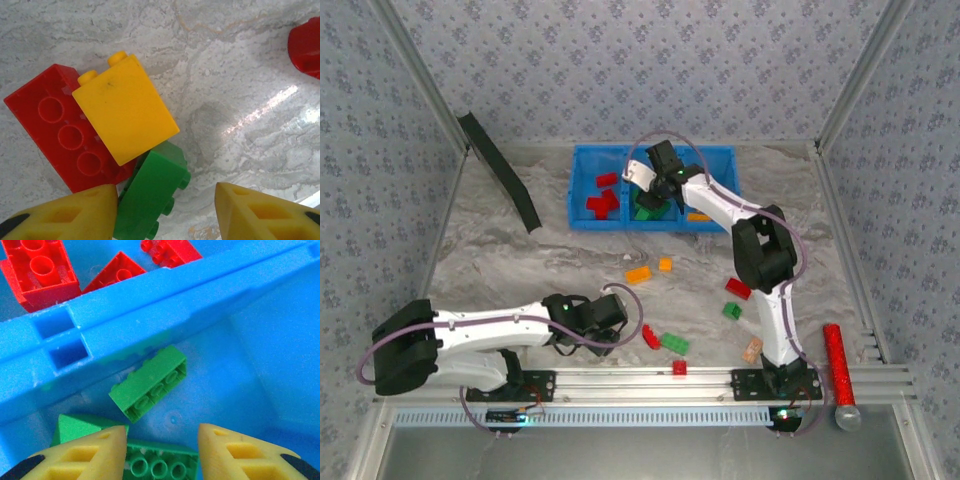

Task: Sort the legos into containers by color
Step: Pick up the lego from the middle-left of the table.

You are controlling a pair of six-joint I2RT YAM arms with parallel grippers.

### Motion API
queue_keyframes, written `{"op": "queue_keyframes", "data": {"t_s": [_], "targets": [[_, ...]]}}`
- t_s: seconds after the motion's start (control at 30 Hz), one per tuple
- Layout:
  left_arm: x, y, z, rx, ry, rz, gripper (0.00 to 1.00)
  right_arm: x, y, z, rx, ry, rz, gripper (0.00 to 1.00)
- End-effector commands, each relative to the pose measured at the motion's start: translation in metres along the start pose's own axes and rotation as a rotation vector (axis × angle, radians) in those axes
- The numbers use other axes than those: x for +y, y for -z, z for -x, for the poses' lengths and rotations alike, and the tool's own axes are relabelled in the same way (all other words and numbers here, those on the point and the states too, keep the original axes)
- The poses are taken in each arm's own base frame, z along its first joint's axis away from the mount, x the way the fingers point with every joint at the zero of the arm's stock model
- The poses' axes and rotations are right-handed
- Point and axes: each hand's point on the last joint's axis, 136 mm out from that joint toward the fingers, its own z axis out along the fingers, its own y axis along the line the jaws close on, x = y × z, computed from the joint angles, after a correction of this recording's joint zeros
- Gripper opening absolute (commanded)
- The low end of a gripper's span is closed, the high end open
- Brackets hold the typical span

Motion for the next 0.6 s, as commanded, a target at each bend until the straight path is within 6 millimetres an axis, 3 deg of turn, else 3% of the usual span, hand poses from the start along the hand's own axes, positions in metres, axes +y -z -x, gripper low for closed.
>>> {"op": "queue_keyframes", "data": {"t_s": [0.0,0.2,0.4,0.57], "targets": [[-0.006,-0.007,-0.008,0.04,0.006,-0.021,0.52,-0.015,0.03,0.009,-0.041,-0.022,-0.068,0.44],[-0.007,-0.01,-0.009,0.051,0.017,-0.016,0.43,-0.025,0.059,0.012,-0.075,-0.052,-0.12,0.46],[-0.007,-0.018,-0.014,0.084,0.029,-0.006,0.41,-0.035,0.087,0.007,-0.079,-0.089,-0.173,0.48],[-0.013,-0.022,-0.013,0.096,0.027,-0.019,0.27,-0.039,0.118,-0.008,-0.073,-0.181,-0.219,0.51]]}}
